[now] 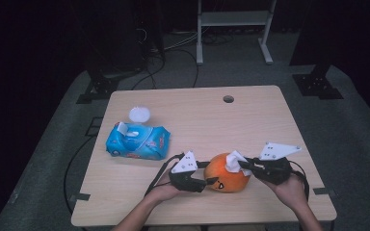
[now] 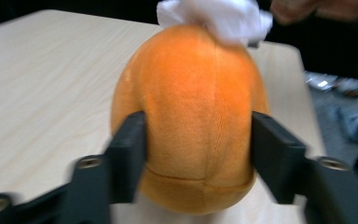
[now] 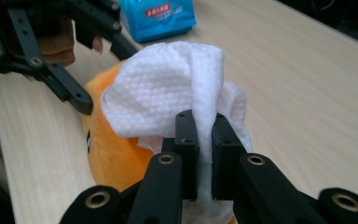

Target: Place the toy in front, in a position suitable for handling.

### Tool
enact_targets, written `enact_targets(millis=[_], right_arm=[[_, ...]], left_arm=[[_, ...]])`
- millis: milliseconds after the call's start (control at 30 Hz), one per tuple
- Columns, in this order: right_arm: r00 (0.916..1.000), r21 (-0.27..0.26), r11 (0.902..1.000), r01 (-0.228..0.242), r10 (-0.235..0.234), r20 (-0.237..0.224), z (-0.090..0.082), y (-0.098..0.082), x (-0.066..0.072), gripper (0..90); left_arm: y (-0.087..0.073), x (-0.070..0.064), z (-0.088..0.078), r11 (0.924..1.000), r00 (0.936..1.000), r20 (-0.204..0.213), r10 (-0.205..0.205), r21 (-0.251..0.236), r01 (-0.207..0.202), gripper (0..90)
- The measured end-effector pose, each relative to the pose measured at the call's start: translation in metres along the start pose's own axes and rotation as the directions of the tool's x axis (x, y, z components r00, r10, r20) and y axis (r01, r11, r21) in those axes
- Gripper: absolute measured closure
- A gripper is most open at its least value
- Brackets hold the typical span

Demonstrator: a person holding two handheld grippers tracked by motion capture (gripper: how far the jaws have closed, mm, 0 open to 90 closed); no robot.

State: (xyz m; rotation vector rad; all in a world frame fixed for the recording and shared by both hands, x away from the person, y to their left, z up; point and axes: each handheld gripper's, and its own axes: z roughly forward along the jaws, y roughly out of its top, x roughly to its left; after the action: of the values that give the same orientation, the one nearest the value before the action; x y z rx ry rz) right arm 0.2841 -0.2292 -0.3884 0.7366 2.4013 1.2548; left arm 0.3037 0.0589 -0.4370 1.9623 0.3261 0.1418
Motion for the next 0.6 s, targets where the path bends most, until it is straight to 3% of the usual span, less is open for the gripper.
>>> enact_targets(millis=[100, 200, 300, 367, 400, 500, 600], right_arm=[[0.9988, 0.009, 0.9999, 0.005, -0.005, -0.048, 0.005, 0.000, 0.008, 83.3], [0.9939, 0.031, 0.9981, 0.052, -0.049, -0.098, 0.010, 0.008, 0.021, 83.2], [0.9926, 0.013, 0.9966, 0.081, -0.079, -0.092, 0.009, 0.015, 0.028, 83.1], [0.9948, -0.027, 0.9965, 0.079, -0.081, -0.062, 0.007, 0.017, 0.026, 83.1], [0.9961, -0.029, 0.9969, 0.073, -0.074, -0.048, 0.006, 0.017, 0.023, 83.1], [0.9975, -0.013, 0.9987, 0.049, -0.049, -0.050, 0.008, 0.010, 0.012, 83.2], [0.9987, -0.002, 1.0000, 0.000, 0.000, -0.050, 0.007, -0.001, 0.003, 83.3]], left_arm=[[0.003, -0.001, 0.003, 0.9990, 0.9991, 0.006, -0.041, -0.018, 0.041, 24.1], [0.003, -0.003, 0.003, 0.9990, 0.9990, 0.000, -0.044, 0.001, 0.044, 22.4], [0.000, -0.005, 0.002, 0.9999, 1.0000, 0.005, 0.008, 0.009, -0.008, 34.6], [0.001, -0.008, 0.001, 0.9982, 0.9985, 0.015, 0.052, 0.027, -0.053, 36.1], [0.001, -0.008, 0.000, 0.9981, 0.9985, 0.014, 0.054, 0.030, -0.054, 36.0], [0.000, -0.002, -0.002, 0.9992, 0.9996, 0.013, 0.026, 0.030, -0.026, 32.9], [-0.001, 0.007, -0.004, 0.9980, 0.9984, 0.012, -0.055, 0.033, 0.055, 23.8]])
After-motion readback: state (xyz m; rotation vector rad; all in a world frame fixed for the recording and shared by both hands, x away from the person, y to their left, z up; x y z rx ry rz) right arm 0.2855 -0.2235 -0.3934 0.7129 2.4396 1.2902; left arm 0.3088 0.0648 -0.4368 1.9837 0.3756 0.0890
